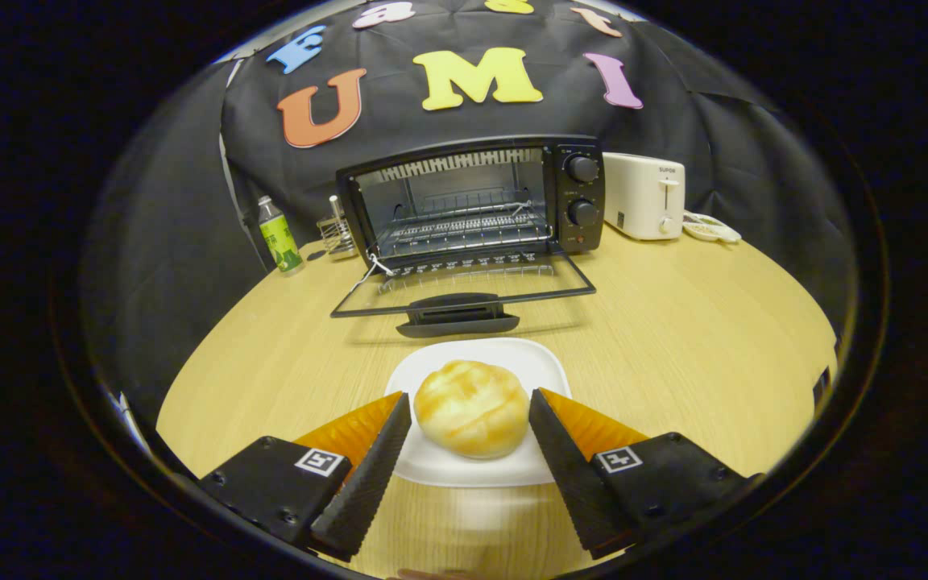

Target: Open the toaster oven, put the food inside, and close the toaster oven door.

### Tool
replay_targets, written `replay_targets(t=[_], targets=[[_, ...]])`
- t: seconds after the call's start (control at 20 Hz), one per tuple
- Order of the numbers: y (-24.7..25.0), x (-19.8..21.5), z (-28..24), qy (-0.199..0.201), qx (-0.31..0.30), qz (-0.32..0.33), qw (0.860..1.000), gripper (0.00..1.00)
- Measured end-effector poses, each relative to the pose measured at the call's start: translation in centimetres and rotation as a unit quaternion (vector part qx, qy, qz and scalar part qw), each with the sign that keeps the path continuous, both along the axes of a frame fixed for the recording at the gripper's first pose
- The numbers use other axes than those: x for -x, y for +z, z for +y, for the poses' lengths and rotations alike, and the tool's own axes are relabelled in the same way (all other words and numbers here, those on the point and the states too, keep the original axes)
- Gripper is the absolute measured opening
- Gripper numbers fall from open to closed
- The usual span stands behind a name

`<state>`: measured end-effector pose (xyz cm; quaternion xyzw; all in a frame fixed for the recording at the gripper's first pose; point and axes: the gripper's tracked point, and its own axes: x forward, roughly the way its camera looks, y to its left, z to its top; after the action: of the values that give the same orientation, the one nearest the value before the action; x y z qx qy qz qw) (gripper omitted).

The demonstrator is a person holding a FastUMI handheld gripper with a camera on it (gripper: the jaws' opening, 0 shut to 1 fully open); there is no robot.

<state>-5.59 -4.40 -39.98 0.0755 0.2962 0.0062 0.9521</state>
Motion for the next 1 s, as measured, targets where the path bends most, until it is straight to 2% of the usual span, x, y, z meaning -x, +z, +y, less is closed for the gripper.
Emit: replay_targets(t=[0.1,0.3,0.75,0.85,1.0], targets=[[-0.5,0.3,0.1,0.0,0.013,-0.007,1.0,0.98],[-1.2,0.6,0.2,-0.015,0.0,0.002,1.0,0.99],[1.5,0.9,0.7,-0.005,-0.023,-0.056,0.998,0.83],[1.1,0.9,0.7,-0.001,-0.024,-0.046,0.999,0.78],[0.0,0.9,0.5,-0.008,-0.032,-0.021,0.999,0.77]])
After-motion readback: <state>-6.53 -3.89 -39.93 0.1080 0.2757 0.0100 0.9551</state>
